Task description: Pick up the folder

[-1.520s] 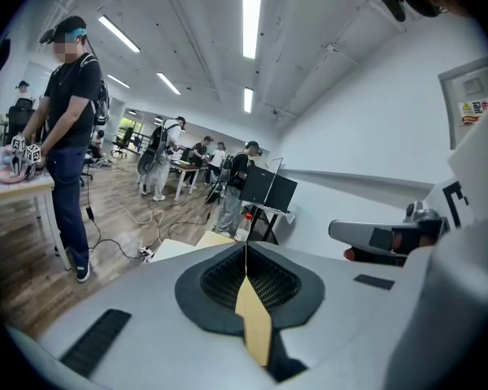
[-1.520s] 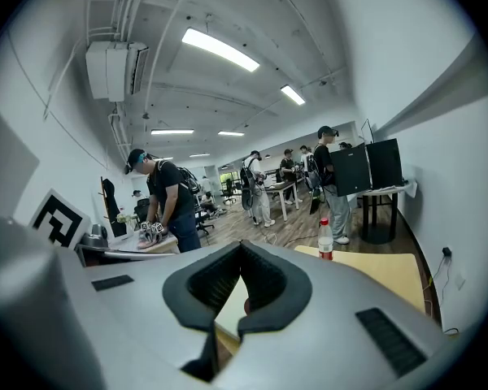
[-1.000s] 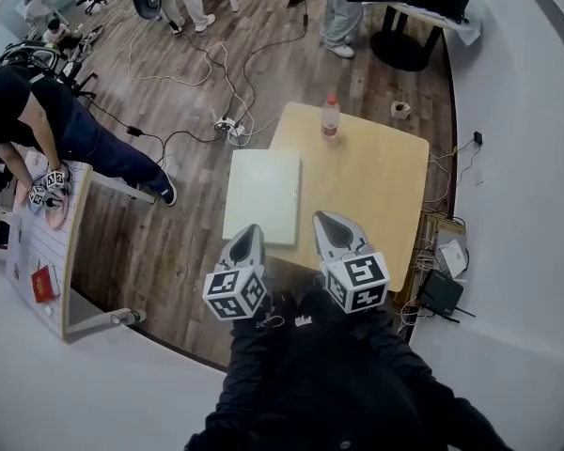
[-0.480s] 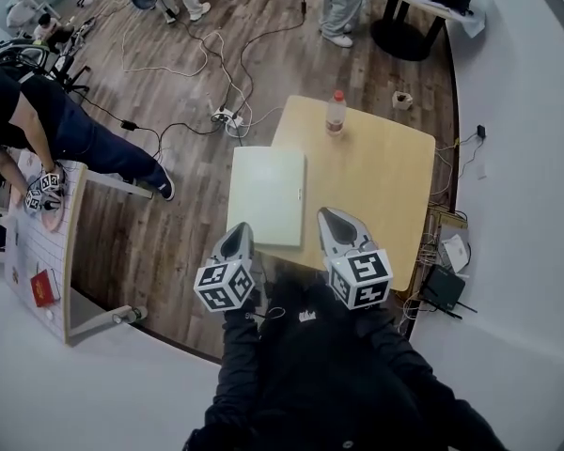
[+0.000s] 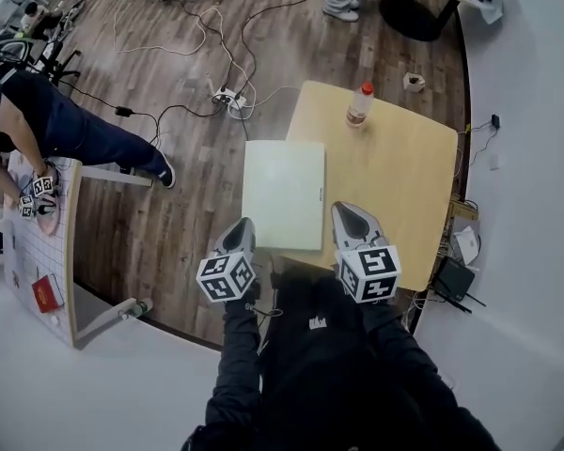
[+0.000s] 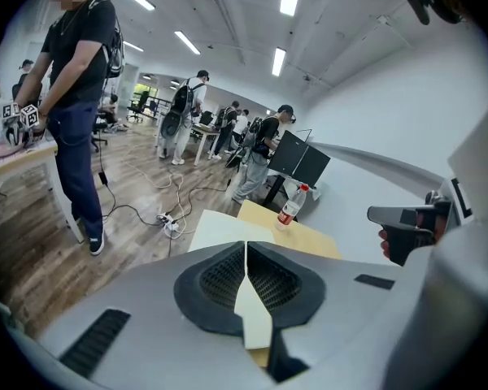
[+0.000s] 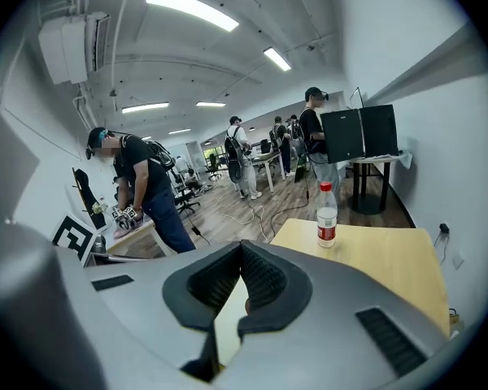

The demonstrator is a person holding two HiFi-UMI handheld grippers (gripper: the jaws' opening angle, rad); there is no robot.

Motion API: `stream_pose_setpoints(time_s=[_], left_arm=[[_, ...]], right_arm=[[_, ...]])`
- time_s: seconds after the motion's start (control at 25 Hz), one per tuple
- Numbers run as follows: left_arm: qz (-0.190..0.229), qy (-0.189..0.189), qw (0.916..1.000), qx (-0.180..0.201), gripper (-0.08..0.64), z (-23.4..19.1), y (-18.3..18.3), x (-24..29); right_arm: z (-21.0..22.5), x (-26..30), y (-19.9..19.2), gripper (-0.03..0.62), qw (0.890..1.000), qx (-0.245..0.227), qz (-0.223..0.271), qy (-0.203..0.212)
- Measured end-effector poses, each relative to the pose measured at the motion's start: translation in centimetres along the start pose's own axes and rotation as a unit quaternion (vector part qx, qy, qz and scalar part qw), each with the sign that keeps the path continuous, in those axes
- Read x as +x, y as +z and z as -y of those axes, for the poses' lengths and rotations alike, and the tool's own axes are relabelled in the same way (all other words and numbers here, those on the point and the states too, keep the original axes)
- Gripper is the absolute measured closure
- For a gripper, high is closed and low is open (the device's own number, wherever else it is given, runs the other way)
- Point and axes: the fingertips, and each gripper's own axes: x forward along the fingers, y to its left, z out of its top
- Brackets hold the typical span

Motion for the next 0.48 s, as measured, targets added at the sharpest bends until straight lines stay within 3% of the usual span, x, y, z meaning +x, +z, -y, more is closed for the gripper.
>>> stream_pose_setpoints(time_s=[0.48], left_arm=[[-0.05,0.005,0.9986,-0.017,0.525,-7.2,-0.8,7.4]], right_arm=[[0.6,7.0,-3.2,0.571,0.999,0.005,-0.051,-0.015]])
